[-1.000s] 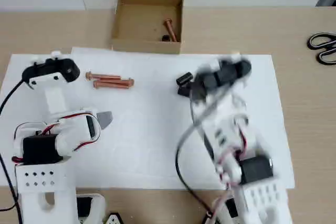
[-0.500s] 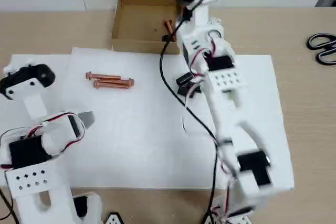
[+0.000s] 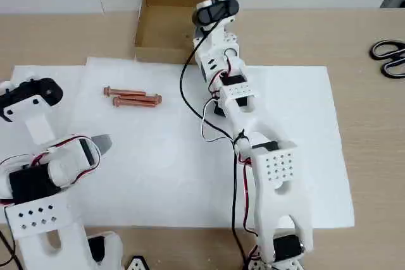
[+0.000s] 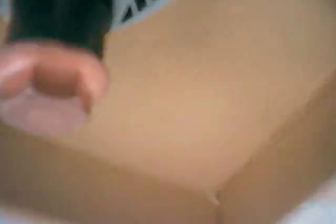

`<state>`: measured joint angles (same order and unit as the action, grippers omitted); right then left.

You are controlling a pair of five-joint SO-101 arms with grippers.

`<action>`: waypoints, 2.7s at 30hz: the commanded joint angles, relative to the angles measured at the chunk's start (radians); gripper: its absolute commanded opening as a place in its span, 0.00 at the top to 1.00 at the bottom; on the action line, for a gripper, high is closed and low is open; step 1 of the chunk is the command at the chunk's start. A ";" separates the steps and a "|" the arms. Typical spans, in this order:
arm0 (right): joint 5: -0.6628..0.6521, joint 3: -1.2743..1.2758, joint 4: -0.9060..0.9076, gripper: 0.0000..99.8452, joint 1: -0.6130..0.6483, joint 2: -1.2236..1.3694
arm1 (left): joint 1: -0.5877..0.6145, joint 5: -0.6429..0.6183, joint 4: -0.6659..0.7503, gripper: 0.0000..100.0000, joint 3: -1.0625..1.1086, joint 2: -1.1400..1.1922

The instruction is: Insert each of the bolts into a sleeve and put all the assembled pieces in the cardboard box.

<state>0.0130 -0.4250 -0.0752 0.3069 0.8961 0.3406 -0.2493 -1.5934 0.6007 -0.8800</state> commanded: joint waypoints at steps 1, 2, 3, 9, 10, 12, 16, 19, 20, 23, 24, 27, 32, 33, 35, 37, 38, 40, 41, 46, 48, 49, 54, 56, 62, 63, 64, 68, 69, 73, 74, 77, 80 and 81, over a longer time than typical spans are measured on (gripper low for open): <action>-0.008 -0.120 -0.025 0.98 0.001 0.027 | 0.003 -0.003 -0.003 0.73 -0.004 -0.012; -0.008 -0.129 -0.024 0.96 -0.001 0.042 | 0.002 -0.003 -0.003 0.73 -0.004 -0.012; -0.009 -0.133 -0.024 0.93 -0.002 0.054 | 0.000 -0.003 -0.003 0.73 -0.004 -0.012; -0.014 -0.141 0.041 0.77 0.001 0.081 | 0.000 -0.002 -0.003 0.73 -0.004 -0.012; -0.014 -0.141 0.042 0.77 0.001 0.081 | 0.000 -0.002 -0.003 0.73 -0.004 -0.012; -0.014 -0.143 0.042 0.77 0.001 0.079 | 0.000 -0.002 -0.003 0.73 -0.004 -0.012; -0.014 -0.201 0.082 0.77 -0.004 0.079 | 0.000 -0.002 -0.003 0.73 -0.004 -0.012; -0.014 -0.265 0.183 0.77 -0.005 0.073 | 0.000 -0.002 -0.003 0.73 -0.004 -0.012; -0.014 -0.290 0.231 0.77 -0.005 0.059 | 0.000 0.000 -0.003 0.73 -0.004 -0.012; -0.014 -0.342 0.397 0.77 -0.012 -0.015 | 0.000 0.000 -0.003 0.73 -0.004 -0.012; -0.012 -0.348 0.455 0.77 -0.013 -0.051 | 0.000 0.000 -0.003 0.73 -0.004 -0.012; -0.009 -0.350 0.630 0.77 -0.019 -0.183 | 0.000 0.000 -0.003 0.73 -0.004 -0.012; -0.008 -0.350 0.938 0.77 -0.039 -0.372 | 0.000 0.000 -0.003 0.73 -0.004 -0.012; -0.008 -0.350 0.995 0.77 -0.047 -0.400 | 0.000 0.000 -0.003 0.73 -0.004 -0.012; -0.009 -0.350 1.082 0.77 -0.053 -0.446 | 0.000 0.002 -0.003 0.73 -0.004 -0.012; -0.008 -0.350 1.170 0.77 -0.056 -0.483 | 0.000 0.002 -0.003 0.73 -0.004 -0.012; -0.008 -0.350 1.230 0.77 -0.062 -0.501 | 0.000 0.002 -0.003 0.73 -0.004 -0.012; -0.011 -0.350 1.354 0.77 -0.071 -0.532 | 0.000 0.002 -0.003 0.73 -0.004 -0.012; -0.012 -0.350 1.409 0.77 -0.071 -0.552 | 0.000 0.002 -0.003 0.73 -0.004 -0.012; -0.014 -0.350 1.732 0.77 -0.068 -0.665 | 0.000 0.002 -0.003 0.73 -0.004 -0.012; -0.014 -0.336 1.755 0.77 -0.074 -0.694 | 0.000 0.002 -0.003 0.73 -0.004 -0.012; -0.009 -0.313 1.753 0.77 -0.074 -0.711 | 0.000 0.000 -0.003 0.73 -0.004 -0.012; -0.011 -0.196 1.750 0.77 -0.051 -0.768 | 0.000 -0.002 -0.003 0.73 -0.004 -0.012; -0.015 -0.141 1.750 0.77 -0.051 -0.773 | 0.000 -0.002 -0.003 0.73 -0.004 -0.012; -0.284 0.066 1.748 0.77 0.025 -0.771 | 0.000 -0.002 -0.003 0.73 -0.004 -0.012; -0.315 0.084 1.747 0.77 0.042 -0.771 | 0.000 -0.002 -0.003 0.73 -0.004 -0.012; -0.341 0.095 1.738 0.77 0.053 -0.771 | 0.000 -0.002 -0.003 0.73 -0.004 -0.012; -0.387 0.104 1.666 0.77 0.059 -0.769 | 0.000 -0.002 -0.003 0.73 -0.004 -0.012; -0.391 0.115 1.641 0.77 0.059 -0.766 | 0.000 -0.002 -0.003 0.73 -0.004 -0.012; -0.417 0.152 1.558 0.77 0.061 -0.710 | 0.000 -0.002 -0.003 0.73 -0.002 -0.012; -0.417 0.152 1.546 0.77 0.061 -0.687 | 0.000 -0.002 -0.003 0.73 -0.002 -0.012; -0.417 0.152 1.511 0.77 0.062 -0.619 | 0.000 -0.002 -0.003 0.73 -0.002 -0.012; -0.417 0.150 1.466 0.77 0.062 -0.567 | 0.000 -0.002 -0.003 0.73 -0.002 -0.012; -0.417 0.150 1.451 0.77 0.062 -0.555 | 0.000 -0.002 -0.003 0.73 -0.002 -0.012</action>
<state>-0.3936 -0.2700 1.4162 0.3606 0.3330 0.3406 -0.2478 -1.5934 0.6007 -0.8800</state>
